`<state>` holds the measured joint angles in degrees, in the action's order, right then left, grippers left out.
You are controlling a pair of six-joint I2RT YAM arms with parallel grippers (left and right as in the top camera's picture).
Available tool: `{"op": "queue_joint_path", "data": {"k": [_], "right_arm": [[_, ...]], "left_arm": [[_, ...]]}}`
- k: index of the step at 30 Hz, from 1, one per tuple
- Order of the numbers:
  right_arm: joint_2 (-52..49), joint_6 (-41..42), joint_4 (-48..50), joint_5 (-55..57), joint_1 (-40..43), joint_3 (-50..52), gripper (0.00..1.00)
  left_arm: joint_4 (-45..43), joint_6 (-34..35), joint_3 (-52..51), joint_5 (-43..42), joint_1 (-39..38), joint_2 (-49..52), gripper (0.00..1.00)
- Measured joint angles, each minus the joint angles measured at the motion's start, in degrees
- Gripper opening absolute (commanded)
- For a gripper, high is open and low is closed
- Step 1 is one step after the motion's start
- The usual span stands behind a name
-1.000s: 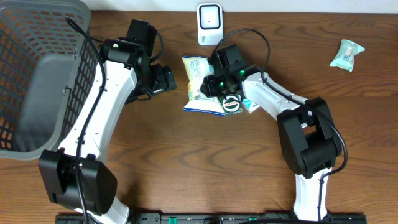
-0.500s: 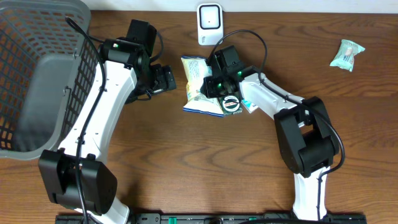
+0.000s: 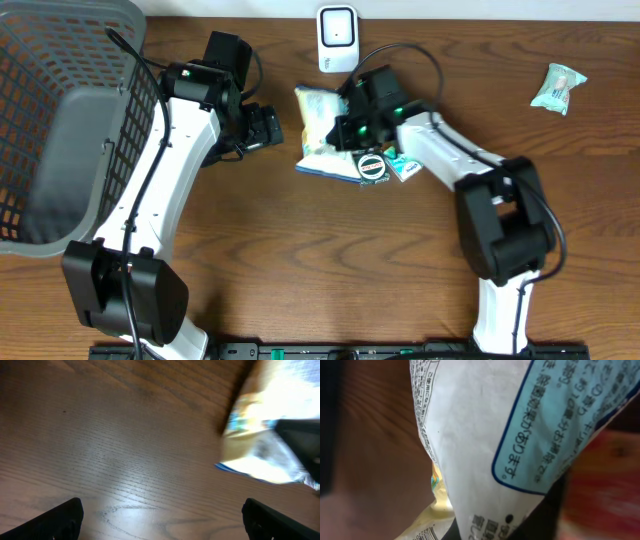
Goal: Scan the item barcode
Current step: 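Lift the snack bag and carry it rightward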
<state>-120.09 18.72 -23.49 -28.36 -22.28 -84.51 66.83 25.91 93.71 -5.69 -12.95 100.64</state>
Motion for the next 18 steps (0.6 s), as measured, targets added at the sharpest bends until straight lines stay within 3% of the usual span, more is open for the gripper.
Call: {"op": "queue_joint_path", "data": {"k": [12,18], "right_arm": [[10.88,1.55,1.97,-24.68,14.03,0.04,0.01],[10.78,2.60,-0.44,-26.88,21.53,0.04,0.01]], "left_arm": [[0.00,0.00,0.00,0.00,0.00,0.00,1.00],[0.00,0.00,0.00,0.00,0.00,0.00,1.00]]}}
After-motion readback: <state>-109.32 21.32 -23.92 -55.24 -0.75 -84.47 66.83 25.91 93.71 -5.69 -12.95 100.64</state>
